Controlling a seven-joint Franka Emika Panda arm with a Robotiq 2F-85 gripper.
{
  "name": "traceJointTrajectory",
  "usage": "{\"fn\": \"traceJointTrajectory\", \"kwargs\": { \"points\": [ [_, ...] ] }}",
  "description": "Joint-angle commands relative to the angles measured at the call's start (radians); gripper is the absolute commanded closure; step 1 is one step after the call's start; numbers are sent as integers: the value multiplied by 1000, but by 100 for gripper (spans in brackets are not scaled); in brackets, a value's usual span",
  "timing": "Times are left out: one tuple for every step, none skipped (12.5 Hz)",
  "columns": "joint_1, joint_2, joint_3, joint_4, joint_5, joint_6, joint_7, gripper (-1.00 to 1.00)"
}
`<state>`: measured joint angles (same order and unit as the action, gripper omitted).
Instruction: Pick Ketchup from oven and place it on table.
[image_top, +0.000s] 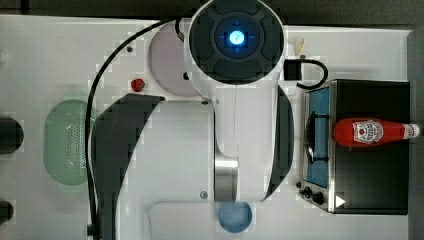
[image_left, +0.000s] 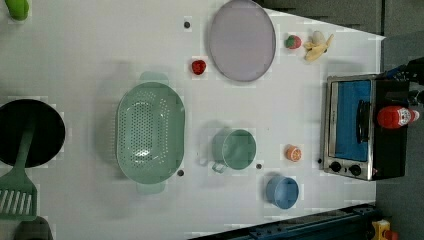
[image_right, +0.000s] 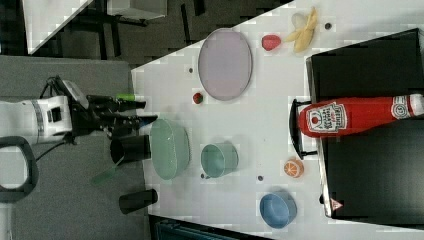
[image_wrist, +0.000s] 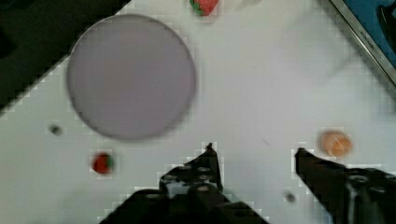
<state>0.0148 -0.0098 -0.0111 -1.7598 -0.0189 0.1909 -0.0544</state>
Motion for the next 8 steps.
{"fn": "traceJointTrajectory", "kwargs": {
  "points": [
    [-44, -324, -29, -164, 9, -206, 29, -58],
    [-44, -324, -30, -164, 9, -205, 29, -80],
    [-45, -324, -34, -164, 9, -203, 29, -99],
    [-47, -323, -42, -164, 9, -200, 29, -100],
    [-52, -321, -56, -164, 9, -189, 29, -100],
    [-58, -317, -75, -164, 9, -176, 29, -100],
    [-64, -313, -98, -164, 9, -153, 29, -100],
    [-71, -307, -126, -164, 9, -129, 29, -100]
  ]
}}
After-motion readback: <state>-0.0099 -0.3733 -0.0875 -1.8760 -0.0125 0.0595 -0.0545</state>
